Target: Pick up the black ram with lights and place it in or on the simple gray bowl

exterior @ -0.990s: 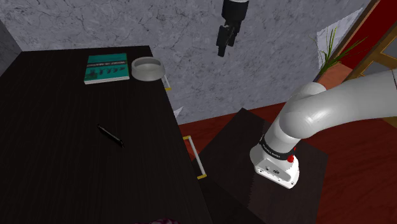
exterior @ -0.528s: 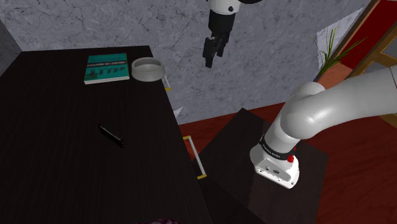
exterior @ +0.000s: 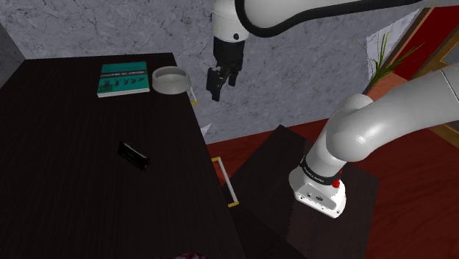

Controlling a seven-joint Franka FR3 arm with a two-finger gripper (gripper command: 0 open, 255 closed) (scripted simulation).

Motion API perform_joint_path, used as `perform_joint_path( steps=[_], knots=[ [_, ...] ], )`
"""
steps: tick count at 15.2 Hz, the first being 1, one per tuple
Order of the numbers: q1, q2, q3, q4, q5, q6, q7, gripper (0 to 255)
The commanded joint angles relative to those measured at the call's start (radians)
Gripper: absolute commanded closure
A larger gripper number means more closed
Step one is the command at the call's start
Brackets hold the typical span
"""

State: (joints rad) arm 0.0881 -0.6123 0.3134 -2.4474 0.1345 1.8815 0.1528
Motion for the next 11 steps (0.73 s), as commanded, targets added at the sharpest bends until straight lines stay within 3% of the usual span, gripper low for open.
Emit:
perform_joint_path(
  steps=[1, 6, 11],
  knots=[
    [0.007, 0.05, 0.04, 0.009, 0.016, 0.048, 0.044, 0],
    [0.021, 0.176, 0.143, 0.055, 0.033, 0.144, 0.161, 0],
    [0.02, 0.329, 0.247, 0.132, 0.003, 0.233, 0.293, 0]
  ],
)
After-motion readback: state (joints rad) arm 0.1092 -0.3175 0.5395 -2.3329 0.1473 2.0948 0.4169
